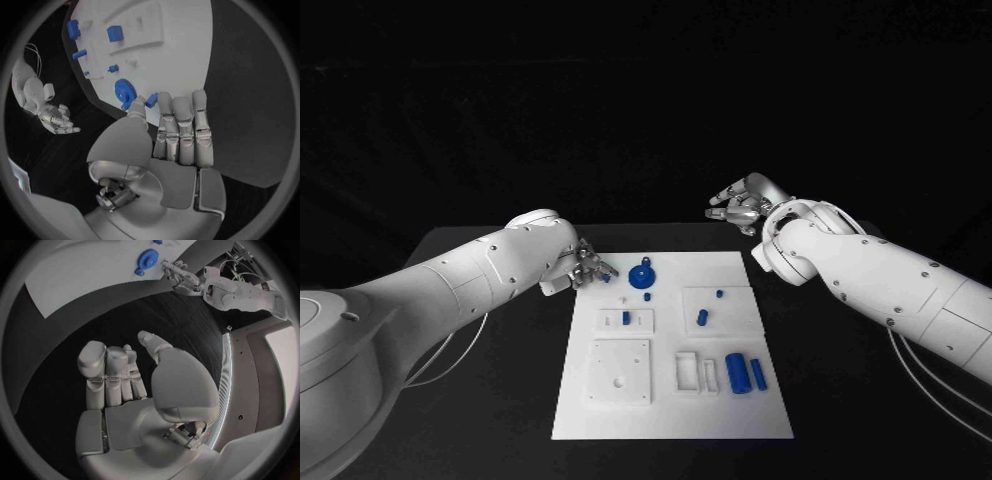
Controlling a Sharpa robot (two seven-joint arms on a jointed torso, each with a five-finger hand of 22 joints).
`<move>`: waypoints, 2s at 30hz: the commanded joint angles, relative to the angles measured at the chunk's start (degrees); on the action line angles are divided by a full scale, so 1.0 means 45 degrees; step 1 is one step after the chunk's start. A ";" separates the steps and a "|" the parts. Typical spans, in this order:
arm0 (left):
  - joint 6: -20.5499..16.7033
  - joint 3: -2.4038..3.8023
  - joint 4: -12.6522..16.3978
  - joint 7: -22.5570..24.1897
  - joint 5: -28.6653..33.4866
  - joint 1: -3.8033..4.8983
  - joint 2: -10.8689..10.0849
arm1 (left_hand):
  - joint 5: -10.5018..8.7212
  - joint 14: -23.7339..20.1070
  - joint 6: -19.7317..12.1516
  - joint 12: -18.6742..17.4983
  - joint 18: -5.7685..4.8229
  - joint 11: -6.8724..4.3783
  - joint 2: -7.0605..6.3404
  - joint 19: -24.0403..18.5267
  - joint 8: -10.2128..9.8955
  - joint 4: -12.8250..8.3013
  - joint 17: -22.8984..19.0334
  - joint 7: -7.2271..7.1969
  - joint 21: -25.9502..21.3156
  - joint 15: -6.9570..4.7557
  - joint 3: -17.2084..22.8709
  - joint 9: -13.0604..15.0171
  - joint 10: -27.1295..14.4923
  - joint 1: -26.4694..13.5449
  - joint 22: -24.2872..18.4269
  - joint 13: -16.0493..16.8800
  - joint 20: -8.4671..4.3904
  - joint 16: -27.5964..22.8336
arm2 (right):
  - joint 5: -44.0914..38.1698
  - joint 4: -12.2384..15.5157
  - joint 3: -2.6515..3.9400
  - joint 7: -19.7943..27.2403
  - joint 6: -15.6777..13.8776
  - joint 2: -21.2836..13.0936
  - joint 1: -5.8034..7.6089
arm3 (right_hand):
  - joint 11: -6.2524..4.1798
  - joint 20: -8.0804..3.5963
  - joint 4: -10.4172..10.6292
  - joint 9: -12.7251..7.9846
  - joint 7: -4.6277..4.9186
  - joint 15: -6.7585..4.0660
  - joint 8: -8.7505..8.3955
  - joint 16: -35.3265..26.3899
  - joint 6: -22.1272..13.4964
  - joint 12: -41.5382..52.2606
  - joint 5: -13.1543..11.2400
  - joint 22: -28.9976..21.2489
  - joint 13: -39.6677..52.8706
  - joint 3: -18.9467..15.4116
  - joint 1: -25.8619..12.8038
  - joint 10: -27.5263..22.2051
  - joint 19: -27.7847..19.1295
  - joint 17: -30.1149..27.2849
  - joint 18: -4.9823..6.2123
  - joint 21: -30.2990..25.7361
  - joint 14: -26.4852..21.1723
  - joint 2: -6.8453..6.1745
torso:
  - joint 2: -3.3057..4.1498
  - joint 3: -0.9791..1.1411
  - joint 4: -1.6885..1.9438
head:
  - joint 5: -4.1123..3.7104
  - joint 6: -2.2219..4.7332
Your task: Assemble the parts on the task board
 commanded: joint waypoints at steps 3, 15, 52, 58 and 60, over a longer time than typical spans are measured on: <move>0.0266 -0.0006 0.0004 0.0376 0.0652 -0.0004 -0.0032 | 0.0066 -0.0113 -0.0004 0.0003 -0.0194 -0.0034 0.0527 -0.0064 -0.0072 -0.0355 -0.0031 0.0030 -0.0046 -0.0015 0.0004 -0.0053 -0.0100 0.0442 0.0236 -0.0024 0.0003 0.0042 | -0.0146 -0.0015 0.0009 0.0019 -0.0010 0.0021 0.0001 | 0.0014 -0.0012 -0.0020 -0.0007 -0.0016 0.0009 -0.0051 -0.0029 -0.0055 -0.0034 -0.0062 0.1403 -0.0012 -0.0061 -0.0005 -0.0023 0.0526 -0.0010 0.0121 -0.0058 0.0008 0.0029 | 0.0014 -0.0025 0.0017 | 0.0009 0.0013; 0.0215 -0.0010 0.0239 0.0674 0.1290 -0.0005 -0.0106 | 0.0569 -0.0149 -0.0039 -0.0030 -0.0194 -0.0064 0.1524 -0.0093 0.0005 -0.1381 -0.0046 -0.0063 -0.0017 -0.0045 0.0460 0.0002 -0.0106 0.1915 0.0258 -0.0058 -0.0021 0.0073 | -0.0146 -0.0087 0.0009 -0.0015 0.0037 0.0058 0.0001 | 0.0015 -0.0012 -0.0012 -0.0006 -0.0016 0.0009 -0.0051 -0.0029 -0.0054 -0.0030 -0.0070 0.1403 -0.0008 -0.0061 -0.0010 -0.0019 0.0526 -0.0011 0.0122 -0.0060 0.0007 0.0033 | -0.0004 -0.0030 0.0012 | 0.0061 -0.0035; -0.4459 -0.0291 0.7286 -0.0817 0.2486 0.0193 -0.4067 | -0.0648 0.0308 0.0131 -0.0277 -0.0194 -0.0179 0.0345 -0.0024 0.0541 -0.2193 -0.0044 -0.0103 0.0704 -0.0206 0.6195 0.0993 0.0495 0.0606 0.0250 -0.0161 -0.0220 0.0061 | -0.0140 -0.0186 0.0004 -0.0098 0.0350 -0.0210 -0.0155 | 0.0015 -0.0012 -0.0026 -0.0007 -0.0015 0.0008 -0.0052 -0.0033 -0.0040 -0.0024 -0.0100 0.1406 -0.0006 0.0007 0.0027 -0.0033 0.0523 -0.0017 0.0119 -0.0048 0.0003 0.0042 | -0.0711 -0.0165 0.0221 | 0.0469 -0.0546; -0.4770 -0.0715 0.7896 -0.0995 0.2030 0.0095 -0.4262 | -0.0629 0.0305 0.0147 -0.0323 -0.0194 -0.0178 0.0340 -0.0040 0.0570 -0.2230 -0.0035 -0.0111 0.0707 -0.0204 0.6223 0.1013 0.0500 0.0558 0.0244 -0.0164 -0.0218 0.0034 | -0.0143 -0.0144 0.0002 -0.0106 0.0387 -0.0242 -0.0233 | 0.0015 -0.0012 -0.0026 -0.0007 -0.0015 0.0008 -0.0052 -0.0033 -0.0040 -0.0024 -0.0100 0.1406 -0.0006 0.0007 0.0027 -0.0033 0.0523 -0.0017 0.0119 -0.0048 0.0003 0.0042 | -0.0800 -0.0149 0.0234 | 0.0526 -0.0663; -0.4748 -0.0827 0.7985 -0.1020 0.1923 0.0065 -0.4263 | -0.0629 0.0305 0.0147 -0.0323 -0.0194 -0.0178 0.0340 -0.0040 0.0570 -0.2230 -0.0035 -0.0111 0.0707 -0.0204 0.6223 0.1013 0.0500 0.0558 0.0244 -0.0164 -0.0218 0.0034 | -0.0144 -0.0147 0.0001 -0.0108 0.0400 -0.0240 -0.0251 | 0.0016 -0.0013 -0.0027 -0.0007 -0.0015 0.0008 -0.0051 -0.0014 -0.0038 -0.0006 -0.0095 0.1409 0.0010 0.0020 0.0017 -0.0024 0.0529 -0.0002 0.0118 -0.0033 0.0006 0.0057 | -0.0808 -0.0153 0.0242 | 0.0537 -0.0686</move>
